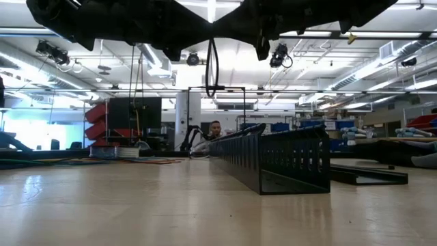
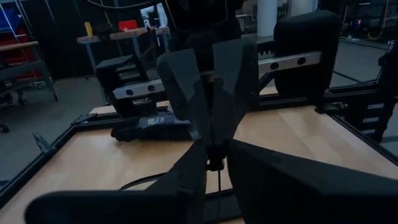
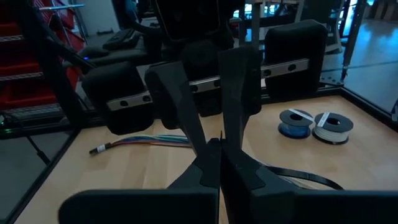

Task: Ziptie cables
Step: Wrap the black zip tie on the cable

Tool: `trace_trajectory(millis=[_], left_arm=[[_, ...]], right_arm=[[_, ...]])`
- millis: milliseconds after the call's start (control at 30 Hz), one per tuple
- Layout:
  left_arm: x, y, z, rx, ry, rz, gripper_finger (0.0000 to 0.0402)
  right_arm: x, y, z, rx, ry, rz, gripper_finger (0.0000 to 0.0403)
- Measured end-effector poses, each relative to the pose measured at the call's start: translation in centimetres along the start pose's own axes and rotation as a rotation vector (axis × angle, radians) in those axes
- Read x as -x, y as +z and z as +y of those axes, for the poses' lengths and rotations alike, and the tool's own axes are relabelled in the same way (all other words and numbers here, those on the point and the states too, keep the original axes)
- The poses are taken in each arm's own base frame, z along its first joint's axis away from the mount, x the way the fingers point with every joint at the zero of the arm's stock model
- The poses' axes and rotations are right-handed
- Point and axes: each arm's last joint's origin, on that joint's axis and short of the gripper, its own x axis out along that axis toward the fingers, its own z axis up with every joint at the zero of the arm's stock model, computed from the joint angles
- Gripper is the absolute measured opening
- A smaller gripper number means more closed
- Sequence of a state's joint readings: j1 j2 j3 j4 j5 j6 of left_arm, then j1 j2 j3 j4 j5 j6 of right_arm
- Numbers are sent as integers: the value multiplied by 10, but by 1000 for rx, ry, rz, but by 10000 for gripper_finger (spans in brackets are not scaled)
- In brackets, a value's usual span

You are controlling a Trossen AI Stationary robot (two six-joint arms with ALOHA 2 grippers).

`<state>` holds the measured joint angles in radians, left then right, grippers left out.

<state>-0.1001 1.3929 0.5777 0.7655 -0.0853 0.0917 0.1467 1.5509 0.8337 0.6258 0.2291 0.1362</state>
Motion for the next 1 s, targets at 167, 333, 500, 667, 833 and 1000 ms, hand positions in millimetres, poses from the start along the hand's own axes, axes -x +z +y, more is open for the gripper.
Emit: trace_trajectory(millis=[167, 333, 500, 667, 833, 1000], left_arm=[[0, 0, 0, 0, -1, 5, 49], [0, 0, 0, 0, 0, 5, 49], [0, 0, 0, 0, -1, 9, 49], [0, 0, 0, 0, -6, 8, 48], [0, 0, 0, -1, -8, 5, 55], [0, -1, -1, -7, -14, 15, 74]], right_arm=[[0, 0, 0, 5, 0, -1, 0], [0, 1, 0, 5, 2, -12, 0], [0, 1, 0, 9, 0, -21, 0], [0, 2, 0, 15, -6, -25, 0], [0, 2, 0, 17, -6, -26, 0], [0, 4, 0, 13, -9, -42, 0]])
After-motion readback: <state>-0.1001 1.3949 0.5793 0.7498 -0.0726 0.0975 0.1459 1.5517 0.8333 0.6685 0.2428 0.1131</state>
